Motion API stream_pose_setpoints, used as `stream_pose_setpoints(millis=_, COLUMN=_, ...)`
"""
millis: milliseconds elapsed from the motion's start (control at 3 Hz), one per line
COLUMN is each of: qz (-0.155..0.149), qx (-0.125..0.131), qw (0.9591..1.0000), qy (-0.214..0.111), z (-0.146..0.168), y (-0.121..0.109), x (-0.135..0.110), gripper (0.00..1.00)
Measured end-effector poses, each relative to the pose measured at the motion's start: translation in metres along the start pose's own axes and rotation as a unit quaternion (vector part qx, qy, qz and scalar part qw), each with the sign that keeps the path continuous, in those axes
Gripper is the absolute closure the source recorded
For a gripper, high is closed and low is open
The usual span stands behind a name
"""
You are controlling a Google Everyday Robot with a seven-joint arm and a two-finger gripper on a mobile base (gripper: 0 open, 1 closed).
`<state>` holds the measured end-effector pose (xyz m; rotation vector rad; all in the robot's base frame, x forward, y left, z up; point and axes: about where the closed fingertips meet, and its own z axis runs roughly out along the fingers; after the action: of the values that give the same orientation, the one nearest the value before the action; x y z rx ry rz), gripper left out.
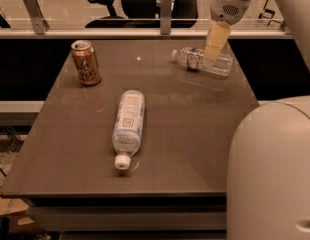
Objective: Place water bottle upright
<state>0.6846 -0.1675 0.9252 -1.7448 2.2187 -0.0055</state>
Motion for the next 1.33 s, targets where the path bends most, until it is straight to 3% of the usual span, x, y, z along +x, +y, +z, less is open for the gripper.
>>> stream_pose_setpoints(millis=667, qz=0.028, qx=0.007, qw=0.9993, qy=0.023, z=0.009, y=-0.013, x=0.011, gripper=0.0)
stream_pose_setpoints(millis=1333, qz=0.035, qx=-0.028, qw=0.9986, qy=0.026, z=0.043, y=-0.016, x=0.015, gripper=0.0)
